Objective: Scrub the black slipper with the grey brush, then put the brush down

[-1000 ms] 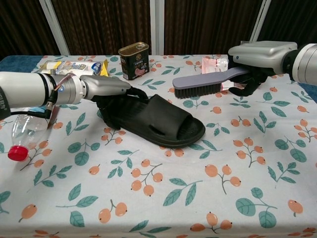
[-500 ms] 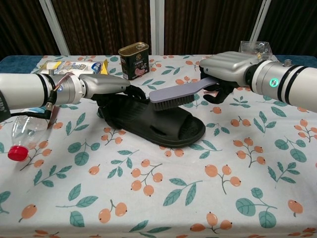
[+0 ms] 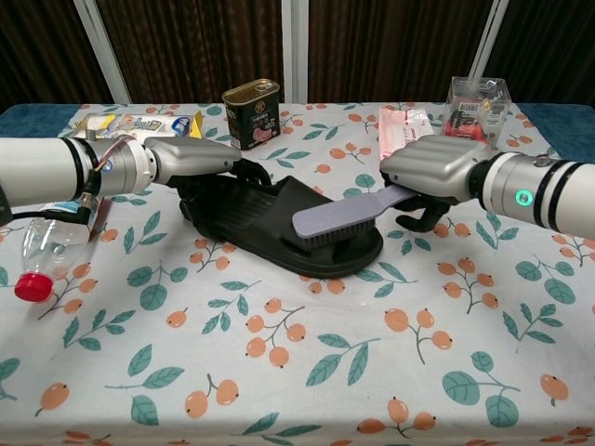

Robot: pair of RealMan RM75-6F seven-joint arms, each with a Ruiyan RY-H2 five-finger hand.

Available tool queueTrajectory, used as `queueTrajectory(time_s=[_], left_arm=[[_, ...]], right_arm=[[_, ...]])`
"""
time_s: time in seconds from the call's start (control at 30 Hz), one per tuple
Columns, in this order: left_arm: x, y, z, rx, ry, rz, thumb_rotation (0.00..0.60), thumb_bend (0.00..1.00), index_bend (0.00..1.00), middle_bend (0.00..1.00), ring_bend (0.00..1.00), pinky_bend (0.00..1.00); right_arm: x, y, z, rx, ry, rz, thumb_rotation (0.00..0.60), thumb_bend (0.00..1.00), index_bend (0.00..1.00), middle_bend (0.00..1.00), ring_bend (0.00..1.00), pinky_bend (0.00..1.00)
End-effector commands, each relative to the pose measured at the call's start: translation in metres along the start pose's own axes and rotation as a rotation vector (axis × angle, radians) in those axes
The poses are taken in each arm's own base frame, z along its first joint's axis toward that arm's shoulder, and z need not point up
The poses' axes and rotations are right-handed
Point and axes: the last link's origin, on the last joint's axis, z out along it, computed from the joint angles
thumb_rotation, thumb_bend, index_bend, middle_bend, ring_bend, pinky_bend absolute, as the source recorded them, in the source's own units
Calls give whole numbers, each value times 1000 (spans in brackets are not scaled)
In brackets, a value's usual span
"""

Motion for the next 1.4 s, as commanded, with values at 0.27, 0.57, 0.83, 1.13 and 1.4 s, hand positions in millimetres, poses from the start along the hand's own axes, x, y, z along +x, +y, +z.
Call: queueTrajectory(time_s=[0.27,0.57,0.83,1.13,1.4], left_arm=[[1,2,0,-5,-3,1,600,218,363,422,240,164],[1,2,-1,-3,-8,-3,600,218,361,419,240,164],[0,0,-3,2,-8,2,600,217,359,417,240,164],[0,2,-3,-3,-9,14,600,218,357,416,240,164],[1,1,-4,6,-5,1,600,215,356,411,239,164]], right_arm=[[31,6,17,-2,198,60,600,362,1000,990,1000,1000],[5,-3,34,14,128,1,600,355,1000,990,1000,1000],[-7,7,-3,63,100,15,600,356,1000,990,1000,1000],[23,9,30,4,200,55,600,340,1000,990,1000,1000],[-2,2,36,15,78,12,600,334,1000,990,1000,1000]])
